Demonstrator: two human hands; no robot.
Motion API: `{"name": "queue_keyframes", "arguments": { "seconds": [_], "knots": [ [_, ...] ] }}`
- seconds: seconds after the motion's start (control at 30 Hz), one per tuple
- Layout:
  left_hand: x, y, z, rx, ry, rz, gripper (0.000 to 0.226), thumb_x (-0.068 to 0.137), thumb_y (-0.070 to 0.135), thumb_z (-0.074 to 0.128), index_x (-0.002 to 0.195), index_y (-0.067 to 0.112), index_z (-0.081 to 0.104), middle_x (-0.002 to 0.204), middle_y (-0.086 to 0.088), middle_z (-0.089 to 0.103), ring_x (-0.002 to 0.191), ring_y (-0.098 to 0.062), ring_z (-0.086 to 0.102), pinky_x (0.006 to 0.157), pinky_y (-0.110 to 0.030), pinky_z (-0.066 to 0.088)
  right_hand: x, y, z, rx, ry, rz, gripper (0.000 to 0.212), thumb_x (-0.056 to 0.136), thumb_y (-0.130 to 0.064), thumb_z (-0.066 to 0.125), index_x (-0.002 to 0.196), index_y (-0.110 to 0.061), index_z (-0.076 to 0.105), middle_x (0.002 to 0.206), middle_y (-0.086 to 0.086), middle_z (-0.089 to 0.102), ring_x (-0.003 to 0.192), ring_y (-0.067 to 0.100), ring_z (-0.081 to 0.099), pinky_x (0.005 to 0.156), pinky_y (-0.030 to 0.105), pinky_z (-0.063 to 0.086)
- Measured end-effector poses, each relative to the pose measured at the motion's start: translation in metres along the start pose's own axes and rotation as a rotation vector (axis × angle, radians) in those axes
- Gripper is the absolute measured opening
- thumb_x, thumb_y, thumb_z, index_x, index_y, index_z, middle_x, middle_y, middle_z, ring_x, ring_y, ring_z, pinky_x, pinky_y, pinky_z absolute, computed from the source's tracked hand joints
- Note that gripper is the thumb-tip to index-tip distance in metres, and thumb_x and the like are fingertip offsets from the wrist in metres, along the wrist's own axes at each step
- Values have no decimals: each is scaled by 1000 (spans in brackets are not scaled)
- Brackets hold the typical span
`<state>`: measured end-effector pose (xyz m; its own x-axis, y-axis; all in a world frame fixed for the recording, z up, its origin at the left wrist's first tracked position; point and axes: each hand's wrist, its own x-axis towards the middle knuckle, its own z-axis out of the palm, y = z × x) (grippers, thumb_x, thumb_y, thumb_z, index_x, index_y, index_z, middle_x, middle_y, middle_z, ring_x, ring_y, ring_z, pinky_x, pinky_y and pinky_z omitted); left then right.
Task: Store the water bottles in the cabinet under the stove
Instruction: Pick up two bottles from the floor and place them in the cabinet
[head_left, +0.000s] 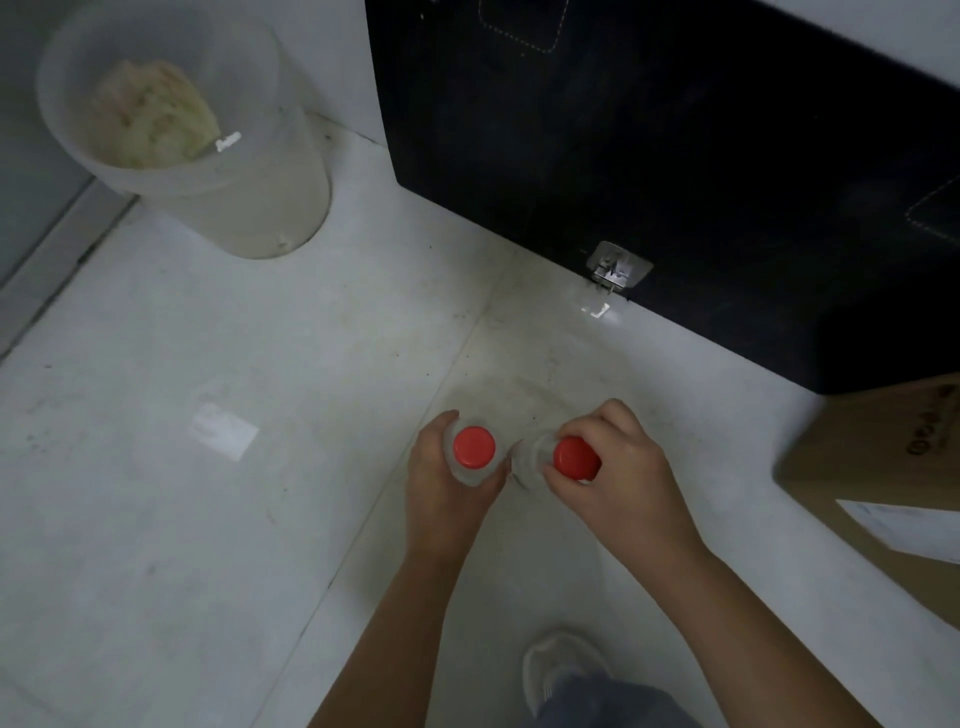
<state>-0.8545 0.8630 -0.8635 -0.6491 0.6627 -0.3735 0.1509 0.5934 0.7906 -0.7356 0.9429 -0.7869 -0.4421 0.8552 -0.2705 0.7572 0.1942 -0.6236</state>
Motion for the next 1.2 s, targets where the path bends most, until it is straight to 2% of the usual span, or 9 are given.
{"name": "queue_keyframes", "arguments": {
  "seconds": [0.2,0.27,0.37,0.43,0.57,0.73,0.87,1.03,1.2],
  "knots": [
    [-18,17,-26,-56,56,-137,51,63,20,83,102,28,51,88,16,58,85,-9,54,74,-17,38,3,-18,-18,-2,-56,88,21,70,-16,73,85,-9,61,94,4,48,75,22,56,75,34,51],
    [-34,31,-41,-59,71,-175,51,63,19,83,98,31,48,85,17,55,84,-9,52,74,-18,36,-4,-33,-33,-10,-61,80,20,70,-16,72,85,-8,61,94,5,48,75,23,56,74,35,51],
    [-61,58,-67,-62,88,-215,52,61,23,83,98,31,48,90,9,58,84,-11,54,77,-21,38,-15,-64,-62,-41,-49,38,18,71,-15,69,85,-8,61,91,3,46,75,24,55,69,26,44],
    [-78,86,-88,-98,99,-238,53,61,22,83,100,32,48,86,13,58,84,-11,55,77,-21,38,-25,-87,-86,-44,-40,20,16,72,-16,68,86,-10,62,90,1,44,75,23,55,67,22,40],
    [-111,152,-141,-134,128,-232,56,61,23,83,103,34,47,85,26,53,82,-10,54,75,-23,39,-50,-142,-140,-46,-24,-13,17,73,-19,68,88,-11,61,95,4,48,76,21,55,68,23,44],
    [-148,234,-208,-181,178,-185,58,61,21,83,106,30,47,87,23,53,78,5,52,66,-12,39,-83,-216,-210,-67,6,-94,19,73,-22,70,87,-14,60,92,-1,44,73,16,49,57,4,29],
    [-187,294,-261,-199,243,-151,64,59,26,85,113,24,51,94,14,59,86,-10,58,76,-25,47,-113,-276,-258,-41,52,-155,17,72,-20,71,85,-16,60,91,-3,42,74,13,47,57,5,31],
    [-247,358,-325,-225,354,-122,57,62,21,83,108,28,50,91,19,57,83,4,55,68,-14,42,-153,-349,-316,-23,35,-281,17,74,-20,69,88,-13,61,92,2,46,73,17,51,62,22,46],
    [-312,396,-376,-254,468,-159,48,62,17,82,94,33,51,87,16,59,81,-7,57,69,-23,42,-196,-418,-362,-40,-75,-567,19,73,-19,71,88,-11,61,88,-1,43,71,15,49,63,22,43]
  ]
}}
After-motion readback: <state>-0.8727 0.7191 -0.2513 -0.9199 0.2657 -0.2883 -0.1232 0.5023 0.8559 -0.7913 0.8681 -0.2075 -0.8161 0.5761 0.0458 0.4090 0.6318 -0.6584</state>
